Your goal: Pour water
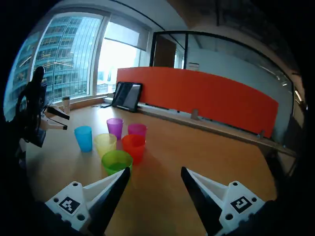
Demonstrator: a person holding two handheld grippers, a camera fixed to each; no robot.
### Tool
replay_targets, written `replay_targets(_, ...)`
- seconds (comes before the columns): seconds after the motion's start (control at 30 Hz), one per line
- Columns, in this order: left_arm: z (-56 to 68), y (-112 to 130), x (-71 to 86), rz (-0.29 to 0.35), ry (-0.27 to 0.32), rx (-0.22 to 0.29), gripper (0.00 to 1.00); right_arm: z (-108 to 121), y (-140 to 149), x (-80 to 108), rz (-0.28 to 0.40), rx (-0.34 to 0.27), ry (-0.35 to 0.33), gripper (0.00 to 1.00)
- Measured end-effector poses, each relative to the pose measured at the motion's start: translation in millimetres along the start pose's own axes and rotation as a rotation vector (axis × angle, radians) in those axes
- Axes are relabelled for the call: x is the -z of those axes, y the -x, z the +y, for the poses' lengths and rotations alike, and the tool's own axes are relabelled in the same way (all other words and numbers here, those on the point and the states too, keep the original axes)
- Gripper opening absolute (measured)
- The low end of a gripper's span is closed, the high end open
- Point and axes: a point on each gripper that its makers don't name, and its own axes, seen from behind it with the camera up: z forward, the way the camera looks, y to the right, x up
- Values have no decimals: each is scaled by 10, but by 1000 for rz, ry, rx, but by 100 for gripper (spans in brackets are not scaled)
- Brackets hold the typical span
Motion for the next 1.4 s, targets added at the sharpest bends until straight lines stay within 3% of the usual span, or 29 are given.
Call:
replay_targets(0.2,-90,-65,-11,54,-59,5,96,97,-108,20,54,-18,75,100)
replay_targets(0.67,-348,-324,89,186,-203,101,95,335,-374,88,165,-55,247,100)
replay_targets(0.87,-444,-441,128,241,-270,116,95,417,-423,92,199,-55,318,100)
replay_targets(1.4,-639,-601,338,375,-420,122,95,474,-580,226,275,-133,401,100)
